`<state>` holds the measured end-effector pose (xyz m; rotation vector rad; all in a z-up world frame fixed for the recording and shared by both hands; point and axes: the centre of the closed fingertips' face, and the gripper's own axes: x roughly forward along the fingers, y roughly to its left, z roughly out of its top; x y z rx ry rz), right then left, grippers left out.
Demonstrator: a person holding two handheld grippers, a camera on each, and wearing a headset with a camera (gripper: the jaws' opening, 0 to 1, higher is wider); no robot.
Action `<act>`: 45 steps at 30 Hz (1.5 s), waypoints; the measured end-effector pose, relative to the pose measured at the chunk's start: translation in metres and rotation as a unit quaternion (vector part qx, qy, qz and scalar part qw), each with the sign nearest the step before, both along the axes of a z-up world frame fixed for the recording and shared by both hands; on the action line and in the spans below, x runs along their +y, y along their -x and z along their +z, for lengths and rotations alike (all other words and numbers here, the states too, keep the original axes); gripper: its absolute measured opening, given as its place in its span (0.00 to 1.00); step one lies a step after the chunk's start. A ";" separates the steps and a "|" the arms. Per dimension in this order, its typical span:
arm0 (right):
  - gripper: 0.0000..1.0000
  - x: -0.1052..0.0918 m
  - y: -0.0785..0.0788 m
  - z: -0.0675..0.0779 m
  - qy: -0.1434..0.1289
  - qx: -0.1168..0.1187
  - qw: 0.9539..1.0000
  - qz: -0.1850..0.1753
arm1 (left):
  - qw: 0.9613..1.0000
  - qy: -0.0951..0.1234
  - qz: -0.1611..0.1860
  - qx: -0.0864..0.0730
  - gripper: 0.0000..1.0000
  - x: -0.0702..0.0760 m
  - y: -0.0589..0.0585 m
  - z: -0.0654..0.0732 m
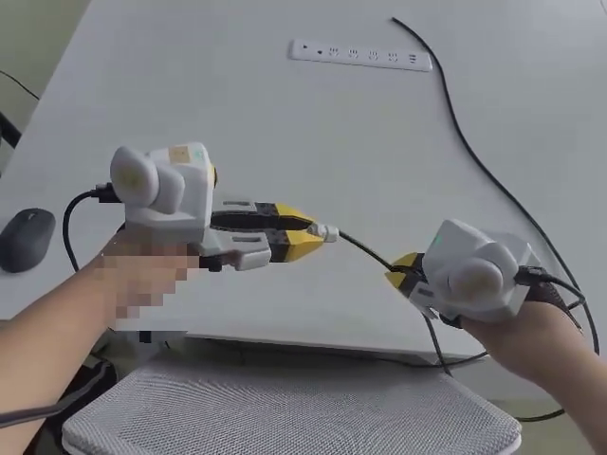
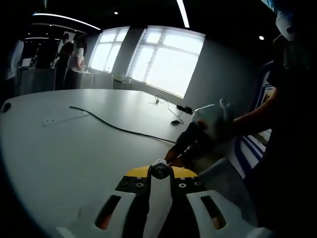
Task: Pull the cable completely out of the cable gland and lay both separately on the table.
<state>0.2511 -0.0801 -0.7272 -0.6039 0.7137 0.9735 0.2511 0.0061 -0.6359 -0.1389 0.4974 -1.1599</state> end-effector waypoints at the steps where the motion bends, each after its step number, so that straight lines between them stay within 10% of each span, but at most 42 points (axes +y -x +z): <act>1: 0.00 0.001 0.001 0.000 0.000 0.001 1.000 0.000 | 1.000 0.001 0.000 0.001 0.15 0.000 0.000 0.000; 23: 0.00 0.011 -0.027 0.017 0.014 -0.009 1.000 0.002 | 1.000 -0.001 0.003 0.004 0.15 0.010 -0.004 -0.016; 45: 0.00 0.091 -0.082 0.036 0.041 -0.026 0.998 0.032 | 1.000 0.008 0.018 0.017 0.15 0.060 0.004 -0.052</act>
